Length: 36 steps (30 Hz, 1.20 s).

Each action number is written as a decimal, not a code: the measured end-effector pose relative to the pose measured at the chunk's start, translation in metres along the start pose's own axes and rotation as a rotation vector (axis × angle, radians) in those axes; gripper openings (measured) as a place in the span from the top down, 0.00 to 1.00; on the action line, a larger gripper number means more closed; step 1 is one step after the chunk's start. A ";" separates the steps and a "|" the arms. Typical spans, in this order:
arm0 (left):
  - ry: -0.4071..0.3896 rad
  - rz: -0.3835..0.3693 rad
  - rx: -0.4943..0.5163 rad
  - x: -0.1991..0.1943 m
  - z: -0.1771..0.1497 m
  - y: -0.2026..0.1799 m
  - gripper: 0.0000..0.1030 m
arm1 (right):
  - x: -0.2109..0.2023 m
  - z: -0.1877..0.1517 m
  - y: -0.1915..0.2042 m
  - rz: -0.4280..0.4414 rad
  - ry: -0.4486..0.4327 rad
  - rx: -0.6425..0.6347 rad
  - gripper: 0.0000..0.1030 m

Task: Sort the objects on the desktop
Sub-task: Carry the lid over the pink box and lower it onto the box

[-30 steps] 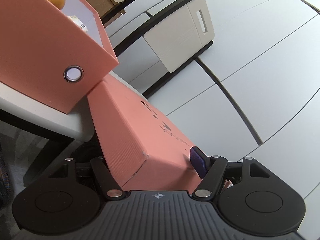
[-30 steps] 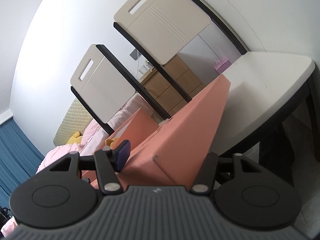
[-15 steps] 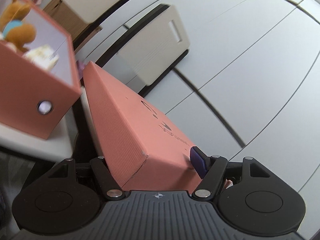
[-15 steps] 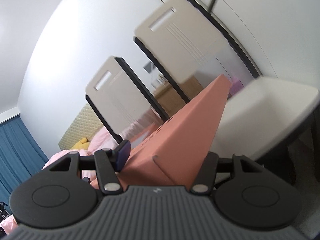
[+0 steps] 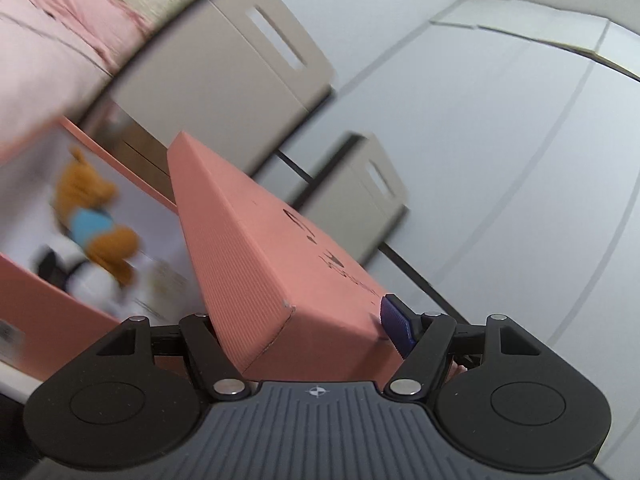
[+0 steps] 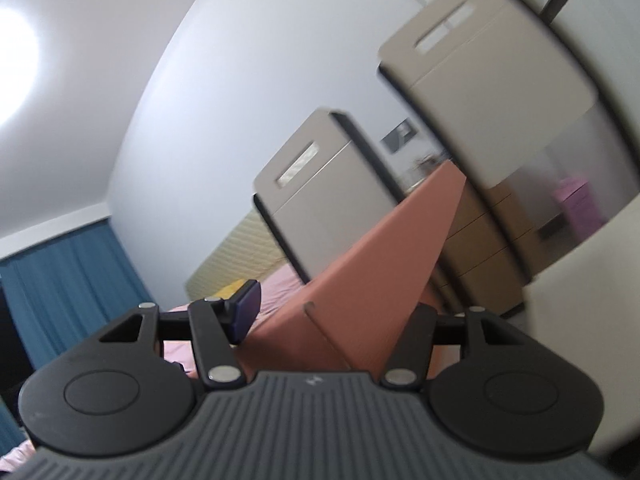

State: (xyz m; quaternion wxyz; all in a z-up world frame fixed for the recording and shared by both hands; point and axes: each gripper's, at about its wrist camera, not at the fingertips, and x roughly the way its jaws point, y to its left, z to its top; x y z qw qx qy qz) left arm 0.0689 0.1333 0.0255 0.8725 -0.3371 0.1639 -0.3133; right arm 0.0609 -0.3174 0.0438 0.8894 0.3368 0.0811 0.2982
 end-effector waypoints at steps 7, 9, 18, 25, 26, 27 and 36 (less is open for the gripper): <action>-0.023 0.146 -0.036 -0.014 0.010 0.058 0.29 | 0.096 -0.042 -0.030 0.043 0.152 0.074 0.44; 0.000 0.166 -0.059 -0.013 0.010 0.067 0.28 | 0.108 -0.050 -0.040 0.034 0.185 0.096 0.43; 0.057 0.198 -0.093 -0.010 0.001 0.076 0.16 | 0.115 -0.065 -0.062 0.051 0.261 0.109 0.38; -0.086 0.388 -0.075 -0.022 -0.001 0.072 0.07 | 0.110 -0.073 -0.058 -0.072 0.287 0.017 0.11; -0.089 0.393 -0.068 -0.022 -0.001 0.071 0.06 | 0.109 -0.076 -0.061 -0.092 0.281 0.019 0.11; -0.087 0.405 -0.051 -0.020 -0.002 0.068 0.06 | 0.107 -0.079 -0.064 -0.097 0.277 0.035 0.11; -0.124 0.613 0.280 0.007 -0.026 0.022 0.08 | 0.092 -0.108 -0.077 -0.176 0.161 0.095 0.26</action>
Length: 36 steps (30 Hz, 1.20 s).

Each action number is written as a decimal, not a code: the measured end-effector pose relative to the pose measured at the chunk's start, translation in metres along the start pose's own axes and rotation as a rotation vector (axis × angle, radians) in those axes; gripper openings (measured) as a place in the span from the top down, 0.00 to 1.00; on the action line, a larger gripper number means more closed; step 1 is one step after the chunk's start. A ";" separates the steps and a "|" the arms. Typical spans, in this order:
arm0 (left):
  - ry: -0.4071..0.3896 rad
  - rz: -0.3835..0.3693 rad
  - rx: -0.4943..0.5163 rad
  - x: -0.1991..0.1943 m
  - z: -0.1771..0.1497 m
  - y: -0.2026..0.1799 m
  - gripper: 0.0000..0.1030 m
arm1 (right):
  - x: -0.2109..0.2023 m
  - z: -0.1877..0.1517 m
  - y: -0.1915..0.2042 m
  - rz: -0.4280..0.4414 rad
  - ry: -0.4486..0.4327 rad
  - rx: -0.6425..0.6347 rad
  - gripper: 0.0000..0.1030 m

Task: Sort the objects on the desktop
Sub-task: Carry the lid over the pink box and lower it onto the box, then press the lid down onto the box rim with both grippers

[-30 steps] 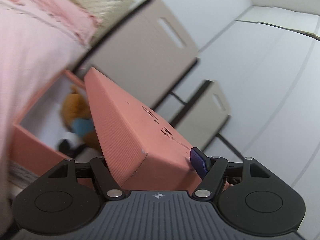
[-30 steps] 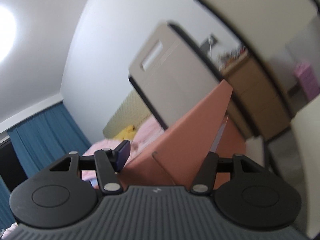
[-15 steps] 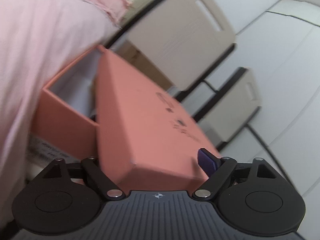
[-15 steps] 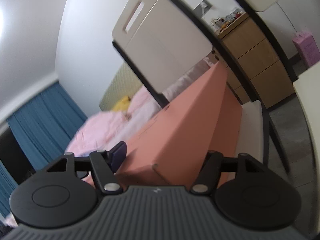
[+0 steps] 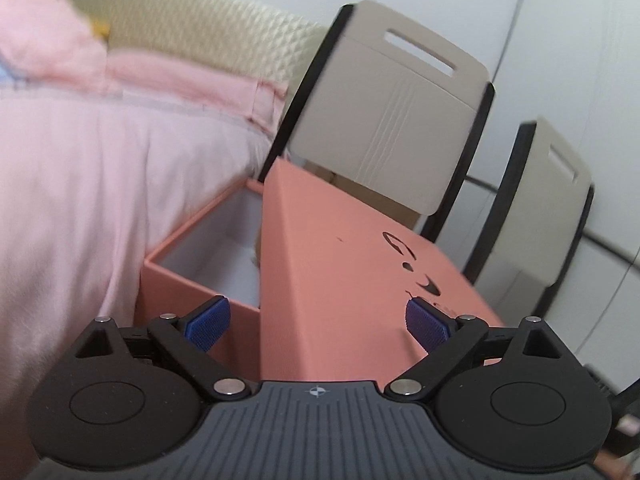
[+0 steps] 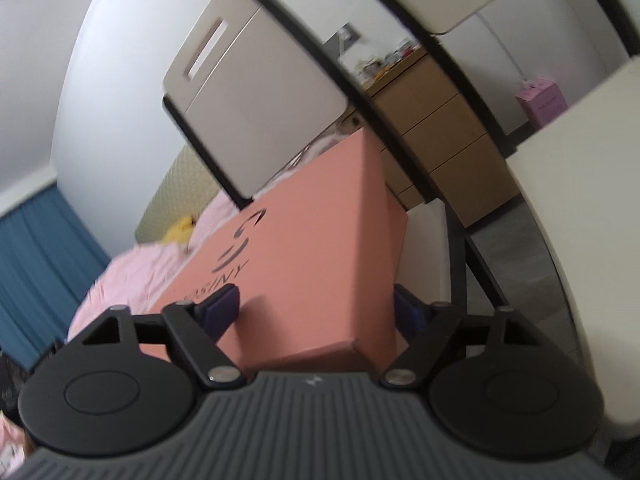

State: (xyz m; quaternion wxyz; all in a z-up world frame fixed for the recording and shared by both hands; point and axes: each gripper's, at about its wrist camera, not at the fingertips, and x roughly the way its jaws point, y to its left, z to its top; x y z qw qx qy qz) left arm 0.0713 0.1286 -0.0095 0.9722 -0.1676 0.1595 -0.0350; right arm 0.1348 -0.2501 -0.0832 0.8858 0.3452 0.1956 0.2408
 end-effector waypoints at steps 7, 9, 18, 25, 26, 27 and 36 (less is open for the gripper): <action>-0.094 0.131 0.066 -0.001 -0.003 -0.014 0.16 | 0.001 -0.014 0.025 -0.006 -0.141 0.003 0.33; -0.102 0.173 0.061 0.001 0.002 -0.009 0.16 | 0.010 -0.019 0.035 0.000 -0.152 0.005 0.34; -0.092 0.232 0.052 0.008 0.012 0.010 0.15 | 0.037 -0.032 0.047 0.013 -0.128 -0.004 0.31; -0.113 0.260 0.114 0.003 0.003 -0.006 0.15 | 0.024 -0.041 0.043 -0.022 -0.173 -0.049 0.27; -0.115 0.263 0.115 0.003 0.003 -0.007 0.15 | 0.022 -0.042 0.042 -0.016 -0.183 -0.048 0.27; -0.116 0.262 0.114 0.003 0.002 -0.007 0.15 | 0.020 -0.044 0.041 -0.016 -0.195 -0.049 0.27; -0.102 0.310 0.122 0.018 0.014 -0.005 0.15 | 0.024 -0.049 0.043 -0.018 -0.218 -0.052 0.38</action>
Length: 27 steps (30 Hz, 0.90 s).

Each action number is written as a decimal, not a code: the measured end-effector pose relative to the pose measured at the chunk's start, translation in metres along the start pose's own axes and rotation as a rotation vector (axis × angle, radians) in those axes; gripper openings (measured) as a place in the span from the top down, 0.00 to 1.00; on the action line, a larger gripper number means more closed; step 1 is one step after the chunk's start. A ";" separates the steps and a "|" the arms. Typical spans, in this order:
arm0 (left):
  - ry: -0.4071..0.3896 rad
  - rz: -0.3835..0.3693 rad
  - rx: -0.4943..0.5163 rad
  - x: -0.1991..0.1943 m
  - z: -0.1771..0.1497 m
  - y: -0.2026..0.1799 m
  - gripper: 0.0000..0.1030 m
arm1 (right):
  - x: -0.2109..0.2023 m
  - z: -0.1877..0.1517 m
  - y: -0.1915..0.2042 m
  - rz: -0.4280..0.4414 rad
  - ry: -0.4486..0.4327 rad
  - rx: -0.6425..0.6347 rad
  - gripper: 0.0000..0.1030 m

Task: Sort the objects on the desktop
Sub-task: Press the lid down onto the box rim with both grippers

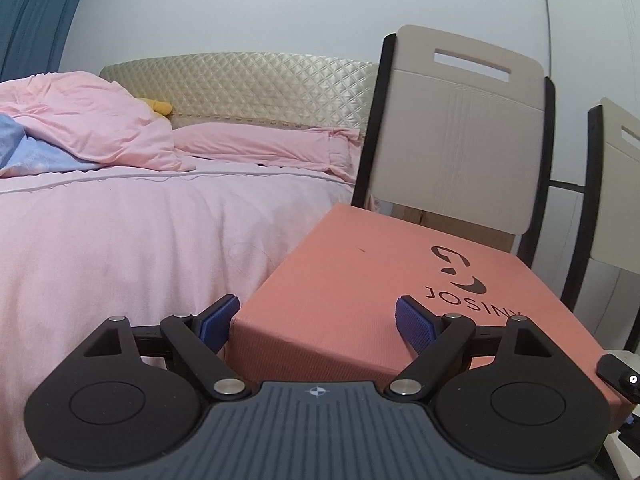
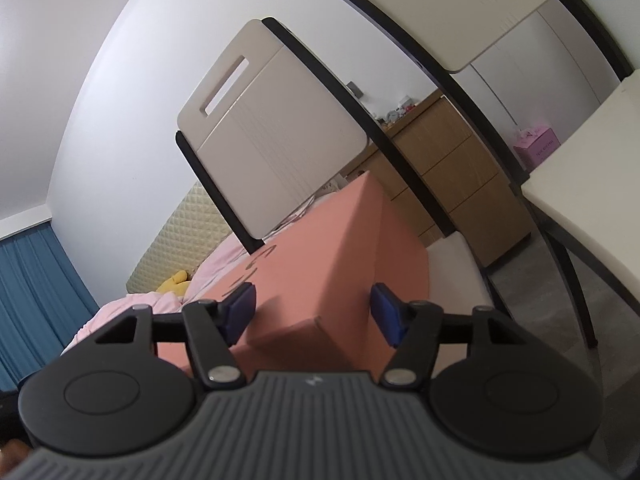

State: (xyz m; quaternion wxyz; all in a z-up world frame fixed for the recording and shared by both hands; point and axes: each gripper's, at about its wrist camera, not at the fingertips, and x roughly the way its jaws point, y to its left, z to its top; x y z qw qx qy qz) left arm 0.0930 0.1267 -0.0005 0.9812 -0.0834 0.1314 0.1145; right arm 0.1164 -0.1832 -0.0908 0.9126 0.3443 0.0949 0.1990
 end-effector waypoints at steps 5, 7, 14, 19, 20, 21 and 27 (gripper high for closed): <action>0.041 -0.001 -0.003 0.022 0.012 0.003 0.15 | 0.015 -0.001 0.005 0.001 -0.016 -0.002 0.38; 0.064 -0.016 -0.020 0.029 0.016 0.005 0.15 | 0.020 0.000 0.004 -0.010 -0.018 0.001 0.38; 0.113 -0.048 -0.041 0.046 0.019 0.005 0.13 | 0.026 0.003 -0.007 0.002 -0.010 0.009 0.39; 0.111 -0.068 -0.033 0.045 0.014 0.002 0.13 | 0.023 -0.002 -0.017 -0.003 -0.020 0.043 0.39; 0.106 -0.067 -0.033 0.044 0.014 0.002 0.13 | 0.023 -0.002 -0.018 -0.004 -0.025 0.046 0.39; 0.095 -0.057 -0.031 0.042 0.014 0.002 0.13 | 0.023 -0.001 -0.017 -0.005 -0.026 0.049 0.39; 0.005 0.005 0.048 0.013 0.004 -0.006 0.12 | 0.027 0.009 -0.005 -0.016 -0.036 -0.006 0.41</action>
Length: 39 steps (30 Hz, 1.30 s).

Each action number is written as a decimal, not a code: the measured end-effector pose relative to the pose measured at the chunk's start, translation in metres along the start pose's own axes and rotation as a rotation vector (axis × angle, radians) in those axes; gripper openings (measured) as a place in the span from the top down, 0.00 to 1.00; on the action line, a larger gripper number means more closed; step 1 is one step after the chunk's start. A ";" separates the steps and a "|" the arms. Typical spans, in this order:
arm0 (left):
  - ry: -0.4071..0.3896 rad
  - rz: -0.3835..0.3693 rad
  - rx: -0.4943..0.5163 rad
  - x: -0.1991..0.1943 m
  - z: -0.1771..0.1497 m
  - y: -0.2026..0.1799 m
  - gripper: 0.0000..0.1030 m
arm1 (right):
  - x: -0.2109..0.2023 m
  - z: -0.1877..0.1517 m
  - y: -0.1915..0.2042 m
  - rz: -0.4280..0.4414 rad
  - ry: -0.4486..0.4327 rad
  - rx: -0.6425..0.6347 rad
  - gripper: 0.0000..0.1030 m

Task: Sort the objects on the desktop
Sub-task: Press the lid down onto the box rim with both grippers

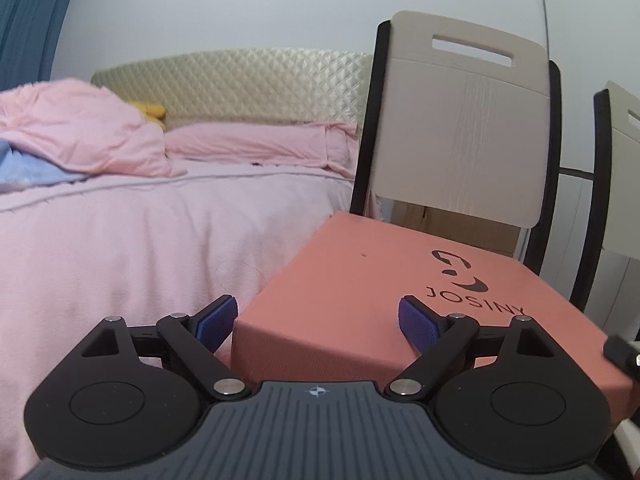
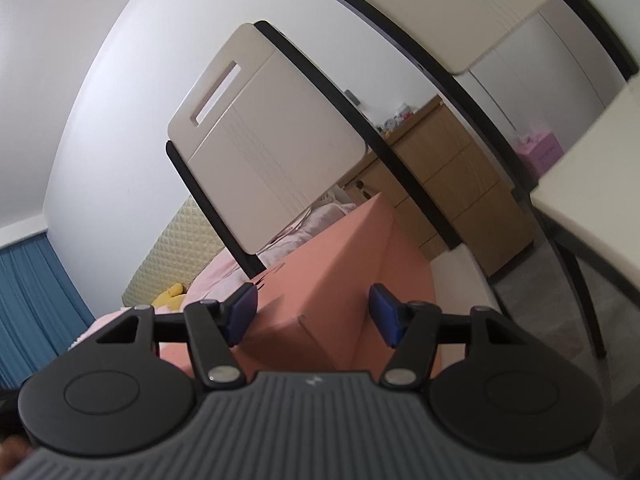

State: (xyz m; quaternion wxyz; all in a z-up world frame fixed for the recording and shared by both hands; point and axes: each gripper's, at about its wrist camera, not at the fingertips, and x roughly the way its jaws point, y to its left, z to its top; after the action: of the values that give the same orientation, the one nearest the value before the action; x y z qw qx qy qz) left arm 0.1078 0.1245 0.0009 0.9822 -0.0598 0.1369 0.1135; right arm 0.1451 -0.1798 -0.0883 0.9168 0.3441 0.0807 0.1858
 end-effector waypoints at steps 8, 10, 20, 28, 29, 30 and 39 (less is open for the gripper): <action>0.034 -0.025 -0.039 0.006 0.001 0.007 0.11 | 0.016 0.013 0.001 0.004 -0.004 -0.030 0.44; 0.031 -0.026 -0.039 0.007 0.000 0.007 0.11 | 0.009 0.012 0.001 0.025 -0.020 -0.064 0.43; 0.006 0.006 -0.033 -0.003 -0.003 0.004 0.10 | -0.075 -0.026 0.014 -0.026 -0.077 -0.394 0.35; 0.001 0.004 -0.052 -0.008 -0.004 0.009 0.09 | -0.036 -0.042 0.018 -0.083 0.091 -0.494 0.36; 0.001 0.000 -0.057 -0.008 -0.004 0.010 0.09 | -0.034 -0.041 0.018 -0.081 0.087 -0.498 0.36; 0.001 -0.005 -0.063 -0.009 -0.004 0.011 0.09 | -0.034 -0.041 0.017 -0.082 0.085 -0.496 0.36; -0.005 -0.065 -0.040 -0.013 -0.007 0.003 0.09 | -0.050 -0.004 -0.018 -0.181 0.034 -0.401 0.40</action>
State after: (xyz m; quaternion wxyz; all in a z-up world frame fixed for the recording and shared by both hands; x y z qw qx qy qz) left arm 0.0935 0.1234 -0.0025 0.9844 -0.0837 0.1299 0.0843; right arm 0.1031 -0.2096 -0.1025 0.9784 0.1429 0.0880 0.1209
